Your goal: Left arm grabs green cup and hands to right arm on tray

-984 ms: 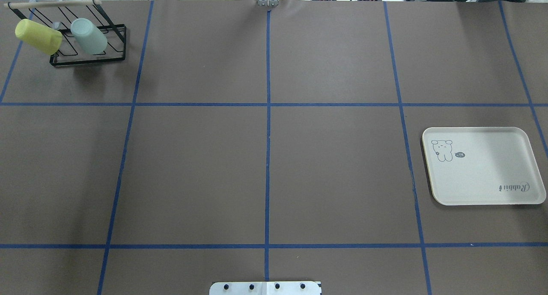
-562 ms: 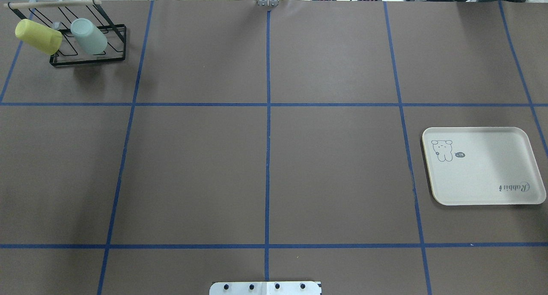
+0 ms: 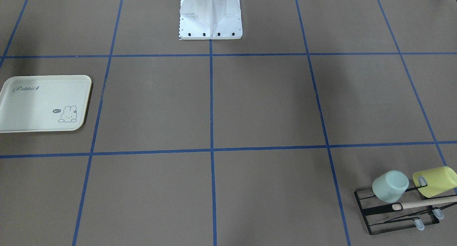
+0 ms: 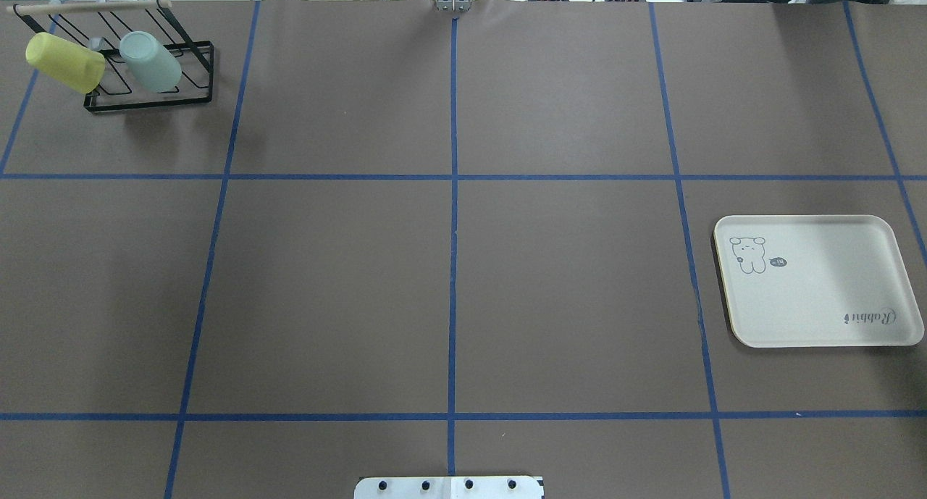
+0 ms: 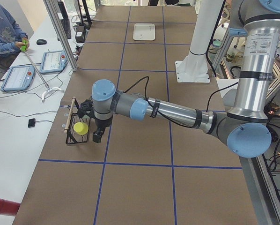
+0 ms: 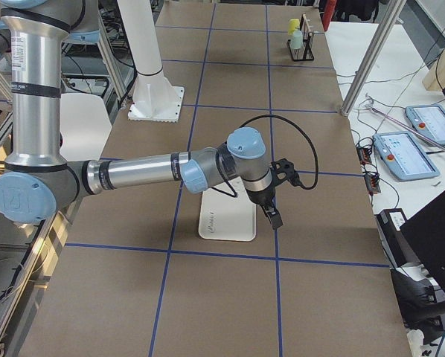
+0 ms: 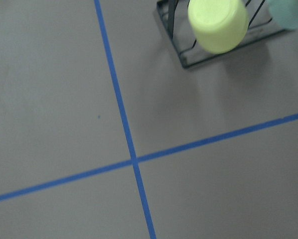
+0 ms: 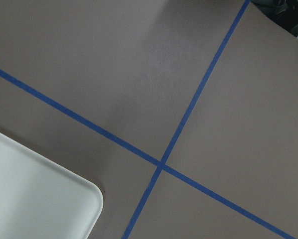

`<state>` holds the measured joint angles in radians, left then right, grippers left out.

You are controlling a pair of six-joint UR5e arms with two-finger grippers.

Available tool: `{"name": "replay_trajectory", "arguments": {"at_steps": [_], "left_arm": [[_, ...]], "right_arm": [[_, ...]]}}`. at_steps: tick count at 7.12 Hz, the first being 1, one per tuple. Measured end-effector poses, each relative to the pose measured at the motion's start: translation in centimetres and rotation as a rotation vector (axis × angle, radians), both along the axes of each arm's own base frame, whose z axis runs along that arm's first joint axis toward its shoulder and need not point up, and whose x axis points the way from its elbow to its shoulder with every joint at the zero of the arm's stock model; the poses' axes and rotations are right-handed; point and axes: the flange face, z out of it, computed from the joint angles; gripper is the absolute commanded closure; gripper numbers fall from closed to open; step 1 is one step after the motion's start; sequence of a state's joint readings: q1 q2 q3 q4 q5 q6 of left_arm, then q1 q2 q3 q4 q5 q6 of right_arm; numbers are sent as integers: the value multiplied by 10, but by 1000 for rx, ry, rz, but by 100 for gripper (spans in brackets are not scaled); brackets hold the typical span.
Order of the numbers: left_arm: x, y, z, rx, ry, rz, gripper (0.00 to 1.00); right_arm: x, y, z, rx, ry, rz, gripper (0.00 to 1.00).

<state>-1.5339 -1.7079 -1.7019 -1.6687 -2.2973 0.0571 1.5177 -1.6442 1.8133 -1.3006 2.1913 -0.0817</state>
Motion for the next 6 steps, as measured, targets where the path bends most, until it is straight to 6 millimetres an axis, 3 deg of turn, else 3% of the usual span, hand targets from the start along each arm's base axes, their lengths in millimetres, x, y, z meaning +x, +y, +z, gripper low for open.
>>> {"name": "replay_trajectory", "arguments": {"at_steps": [1,2,4,5,6], "left_arm": [[2,-21,-25,67,-13,-3,0],[6,-40,-38,130,-13,-3,0],[12,-66,-27,204,6,-28,0],[24,-79,-41,190,47,-81,0],[58,-91,-66,169,94,-103,0]], "right_arm": [[-2,-8,-3,-7,-9,18,0],[-4,-16,-4,-9,-13,22,0],[-15,-25,-10,1,-17,7,0],[-33,-36,-22,29,-20,-22,0],[-55,-53,-40,54,-32,-43,0]]}}
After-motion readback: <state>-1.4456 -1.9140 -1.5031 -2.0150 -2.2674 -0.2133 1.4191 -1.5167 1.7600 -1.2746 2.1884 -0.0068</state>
